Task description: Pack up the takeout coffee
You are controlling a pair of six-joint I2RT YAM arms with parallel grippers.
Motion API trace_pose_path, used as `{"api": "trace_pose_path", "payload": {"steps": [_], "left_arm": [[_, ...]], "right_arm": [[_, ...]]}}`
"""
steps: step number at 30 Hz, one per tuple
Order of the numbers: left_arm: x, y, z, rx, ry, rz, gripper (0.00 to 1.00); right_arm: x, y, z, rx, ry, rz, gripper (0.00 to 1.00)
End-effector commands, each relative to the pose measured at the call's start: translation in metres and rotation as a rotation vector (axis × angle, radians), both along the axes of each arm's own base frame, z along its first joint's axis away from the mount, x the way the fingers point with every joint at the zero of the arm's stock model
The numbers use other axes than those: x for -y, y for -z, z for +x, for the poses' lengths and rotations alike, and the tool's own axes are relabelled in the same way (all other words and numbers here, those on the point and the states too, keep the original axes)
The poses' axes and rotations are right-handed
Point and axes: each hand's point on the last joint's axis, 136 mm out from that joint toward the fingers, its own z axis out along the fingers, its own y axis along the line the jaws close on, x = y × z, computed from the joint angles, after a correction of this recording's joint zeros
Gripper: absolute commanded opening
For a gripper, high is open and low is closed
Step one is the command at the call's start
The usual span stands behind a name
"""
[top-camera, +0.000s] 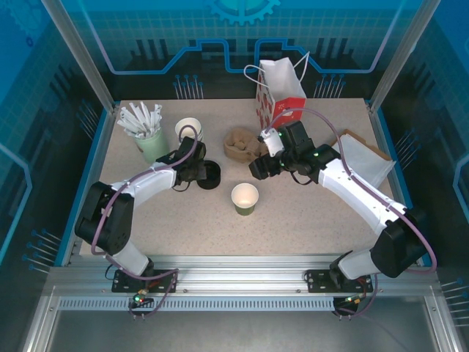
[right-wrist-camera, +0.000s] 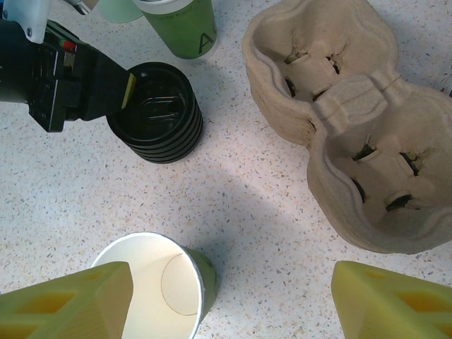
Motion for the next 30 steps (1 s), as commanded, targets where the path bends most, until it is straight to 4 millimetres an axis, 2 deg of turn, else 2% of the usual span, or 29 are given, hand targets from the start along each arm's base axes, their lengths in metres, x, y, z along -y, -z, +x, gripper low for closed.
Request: {"api": "trace_pose_path", "payload": {"steps": [1,7,12,16,20,23,26,30], "left_arm": [[0.001,-0.012,0.01,0.034,0.007,-0.004,0.18],[0.002,-0.031,0.009,0.081,0.0,-0.038,0.17],[0.007,-0.066,-0.004,0.153,0.003,-0.14,0.15],[0.033,-0.116,-0.022,0.249,0.057,-0.39,0.14],[0.068,-0.174,-0.038,0.305,0.152,-0.703,0.14],[0.085,-0.213,-0.046,0.327,0.199,-0.891,0.13],[0.094,-0.241,-0.053,0.337,0.226,-1.038,0.12],[0.103,-0.261,-0.06,0.325,0.249,-1.171,0.11]], "right_arm": [[-0.005,-0.007,-0.005,0.018,-0.024,-0.001,0.76],[-0.004,-0.015,-0.006,0.032,-0.023,0.004,0.76],[0.003,-0.037,-0.007,0.061,-0.001,0.021,0.76],[0.002,-0.076,-0.008,0.104,-0.01,0.187,0.76],[-0.024,-0.117,-0.013,0.155,-0.126,0.408,0.77],[-0.038,-0.142,-0.017,0.204,-0.207,0.529,0.77],[-0.043,-0.162,-0.024,0.275,-0.268,0.633,0.82],[-0.043,-0.183,-0.03,0.351,-0.325,0.742,0.91]]}}
